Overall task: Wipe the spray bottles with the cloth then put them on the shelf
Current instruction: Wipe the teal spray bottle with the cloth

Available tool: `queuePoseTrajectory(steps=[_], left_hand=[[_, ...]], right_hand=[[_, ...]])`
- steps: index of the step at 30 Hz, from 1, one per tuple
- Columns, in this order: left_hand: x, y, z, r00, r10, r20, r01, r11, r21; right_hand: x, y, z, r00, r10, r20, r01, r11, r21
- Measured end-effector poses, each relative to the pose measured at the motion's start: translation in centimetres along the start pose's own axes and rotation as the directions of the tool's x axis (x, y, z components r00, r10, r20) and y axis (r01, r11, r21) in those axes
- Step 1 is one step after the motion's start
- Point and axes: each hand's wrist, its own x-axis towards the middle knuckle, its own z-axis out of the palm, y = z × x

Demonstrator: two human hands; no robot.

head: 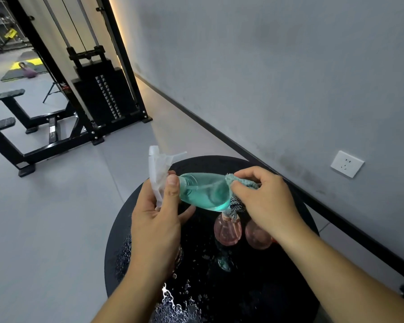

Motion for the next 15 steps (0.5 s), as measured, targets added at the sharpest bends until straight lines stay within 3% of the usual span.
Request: queuePoseTrajectory(steps=[3, 9, 15], left_hand=[[0.2, -0.1, -0.3, 1.0, -0.013, -0.013, 0.014, 1.0, 0.007], [0.1, -0.2, -0.3, 1.0, -0.029, 0.009, 0.029, 0.999, 0.033], [0.6, 0.3, -0.8, 0.998, -0.059, -0.021, 0.059, 0.998, -0.026]], right_hand=[[0.2, 0.1, 0.0, 1.0, 0.006, 0.011, -0.006, 1.0, -0.009], [-1.2, -1.1, 1.2, 0.98, -0.162, 0.115, 0.163, 0.987, -0.001], [-0.3, -0.4, 0.1, 0.999, -0.013, 0.05, 0.014, 1.0, -0.025]])
